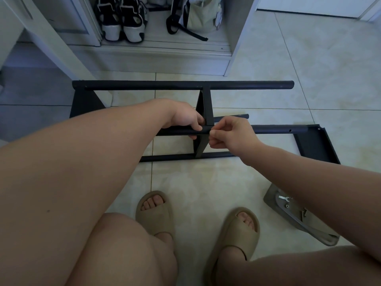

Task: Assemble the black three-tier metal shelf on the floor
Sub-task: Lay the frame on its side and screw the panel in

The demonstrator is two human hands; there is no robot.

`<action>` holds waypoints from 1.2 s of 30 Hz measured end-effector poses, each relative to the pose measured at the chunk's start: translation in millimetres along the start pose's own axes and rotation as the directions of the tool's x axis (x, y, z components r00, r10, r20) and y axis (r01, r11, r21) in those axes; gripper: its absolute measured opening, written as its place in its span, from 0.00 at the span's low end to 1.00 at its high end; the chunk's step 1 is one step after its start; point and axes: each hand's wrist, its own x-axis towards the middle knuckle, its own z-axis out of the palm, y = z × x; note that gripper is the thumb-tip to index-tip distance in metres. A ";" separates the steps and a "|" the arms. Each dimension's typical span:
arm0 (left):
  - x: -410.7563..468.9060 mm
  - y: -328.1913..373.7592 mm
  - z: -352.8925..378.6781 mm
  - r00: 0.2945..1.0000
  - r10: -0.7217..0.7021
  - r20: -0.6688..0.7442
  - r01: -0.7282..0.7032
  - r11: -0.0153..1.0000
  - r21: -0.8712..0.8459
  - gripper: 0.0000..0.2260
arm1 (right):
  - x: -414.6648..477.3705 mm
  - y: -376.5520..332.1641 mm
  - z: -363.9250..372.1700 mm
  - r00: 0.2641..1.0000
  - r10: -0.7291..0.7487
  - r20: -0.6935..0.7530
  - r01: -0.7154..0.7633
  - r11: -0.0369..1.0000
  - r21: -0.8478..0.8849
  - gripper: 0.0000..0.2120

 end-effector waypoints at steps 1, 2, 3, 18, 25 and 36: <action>0.5 -0.1 -0.1 1.000 0.002 0.001 -0.002 1.000 -0.004 0.11 | 0.1 -0.6 2.1 1.000 0.007 -0.002 -0.007 1.000 -0.005 0.07; 1.1 -0.4 -0.4 1.000 0.002 0.001 -0.002 1.000 -0.004 0.11 | 0.3 -1.3 3.2 1.000 0.012 -0.001 -0.012 1.000 -0.009 0.07; 1.5 -0.5 -0.4 1.000 0.002 0.001 -0.002 1.000 -0.002 0.12 | 0.7 -1.7 2.7 1.000 0.018 0.005 -0.018 1.000 -0.004 0.07; 0.9 2.2 1.1 1.000 -0.014 -0.003 0.014 1.000 0.014 0.17 | 4.1 -3.8 0.8 0.995 -0.096 -0.002 0.088 0.923 -0.373 0.11; -2.8 3.9 2.3 1.000 -0.005 -0.025 0.006 0.999 0.035 0.16 | -0.8 -11.1 6.8 0.989 -0.149 -0.026 0.111 0.831 -0.545 0.09; -6.2 5.2 4.0 0.999 -0.005 -0.038 0.005 1.000 0.013 0.17 | -1.9 -11.9 17.2 0.986 0.083 -0.147 -0.111 0.975 -0.191 0.09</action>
